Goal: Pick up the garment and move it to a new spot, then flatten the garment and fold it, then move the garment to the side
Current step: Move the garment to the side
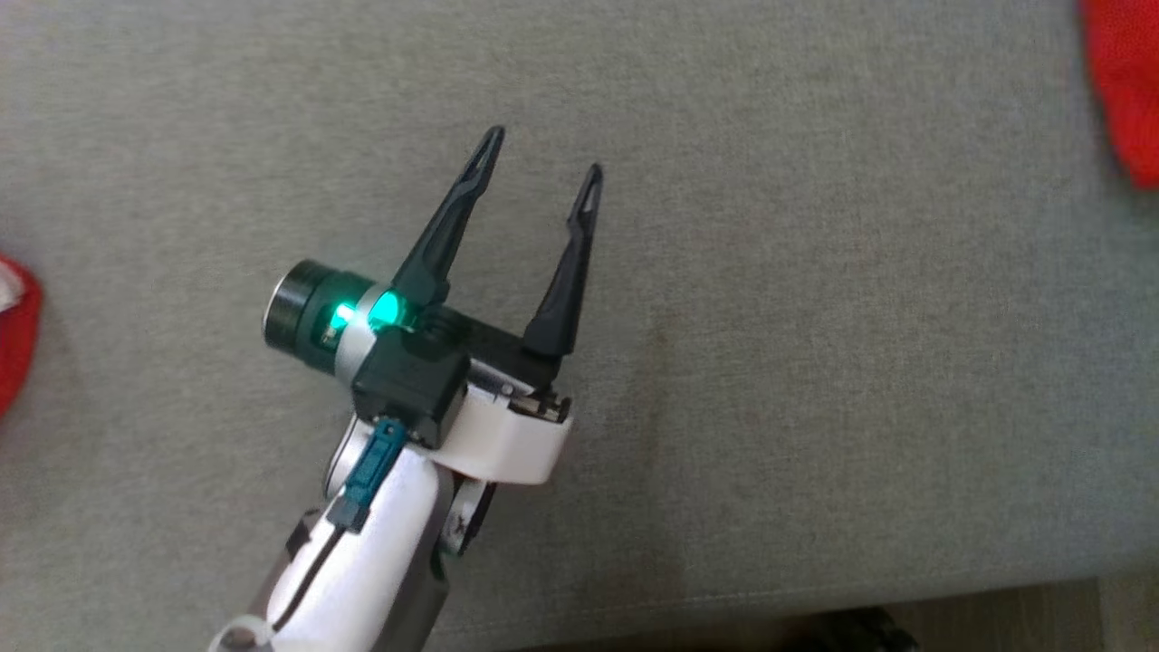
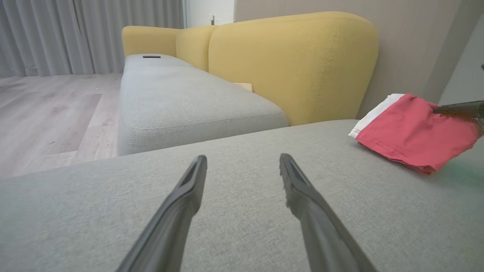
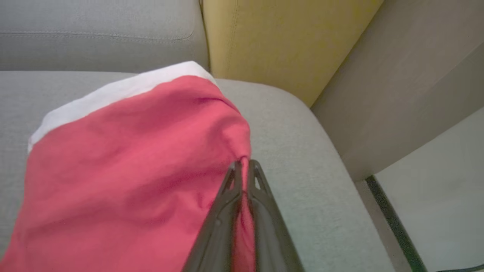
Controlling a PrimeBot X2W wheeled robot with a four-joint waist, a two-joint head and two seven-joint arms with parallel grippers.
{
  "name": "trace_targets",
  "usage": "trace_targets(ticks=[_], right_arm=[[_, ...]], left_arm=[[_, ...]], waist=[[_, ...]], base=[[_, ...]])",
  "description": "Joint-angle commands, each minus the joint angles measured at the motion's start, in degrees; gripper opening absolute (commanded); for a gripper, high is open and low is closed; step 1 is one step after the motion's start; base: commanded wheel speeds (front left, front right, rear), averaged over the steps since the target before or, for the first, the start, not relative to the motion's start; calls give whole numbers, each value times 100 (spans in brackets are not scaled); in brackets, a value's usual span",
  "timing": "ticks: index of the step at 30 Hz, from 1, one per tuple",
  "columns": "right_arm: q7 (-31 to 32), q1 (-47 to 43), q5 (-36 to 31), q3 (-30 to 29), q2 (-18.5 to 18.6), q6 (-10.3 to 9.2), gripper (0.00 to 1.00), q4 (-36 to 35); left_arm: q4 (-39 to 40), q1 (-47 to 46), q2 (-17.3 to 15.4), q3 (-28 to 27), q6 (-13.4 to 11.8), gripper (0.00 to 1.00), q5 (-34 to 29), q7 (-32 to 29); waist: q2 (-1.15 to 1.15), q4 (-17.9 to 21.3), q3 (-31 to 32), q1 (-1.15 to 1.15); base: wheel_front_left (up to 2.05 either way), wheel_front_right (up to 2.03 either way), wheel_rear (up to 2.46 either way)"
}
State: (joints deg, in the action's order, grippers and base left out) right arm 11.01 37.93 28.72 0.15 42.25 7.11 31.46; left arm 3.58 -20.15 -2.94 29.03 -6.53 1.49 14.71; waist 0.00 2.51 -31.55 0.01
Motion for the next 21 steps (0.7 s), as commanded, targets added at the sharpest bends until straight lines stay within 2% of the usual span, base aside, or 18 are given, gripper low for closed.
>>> trace_targets(ticks=[1,3,4,5,9,12,16,21], right_arm=[[-57,32,-77,-115,370,37,0,-171],[-62,104,-165,-258,442,37,0,-181],[-64,134,-235,-340,452,37,18,-180],[-74,165,-316,-422,446,37,100,-172],[-281,247,-709,-633,351,37,100,-173],[-535,211,-1105,-675,133,37,100,-252],[-698,14,-1334,-375,-444,37,100,-337],[-1005,-358,-1145,244,-1187,37,100,-332]], left_arm=[[250,-133,6,-99,9,100,-49,29],[279,-204,6,-59,1,100,-34,29],[287,-237,6,-39,-6,100,-27,29],[283,-265,6,-16,-11,100,-16,29],[215,-332,6,77,-30,100,62,29],[172,-260,6,62,-89,100,91,29],[89,26,-3,-92,-174,100,130,29],[-73,526,-41,-390,-230,100,255,29]], waist=[[0,130,-190,-1],[0,160,-280,-1],[0,168,-311,-1],[0,168,-329,-1],[0,91,-239,-1],[0,-19,21,-1],[0,-159,556,-1],[0,-354,1231,-1]], base=[[0,0,0],[0,0,0],[0,0,0],[0,0,0],[0,0,0],[0,0,0],[0,0,0],[0,0,0]])
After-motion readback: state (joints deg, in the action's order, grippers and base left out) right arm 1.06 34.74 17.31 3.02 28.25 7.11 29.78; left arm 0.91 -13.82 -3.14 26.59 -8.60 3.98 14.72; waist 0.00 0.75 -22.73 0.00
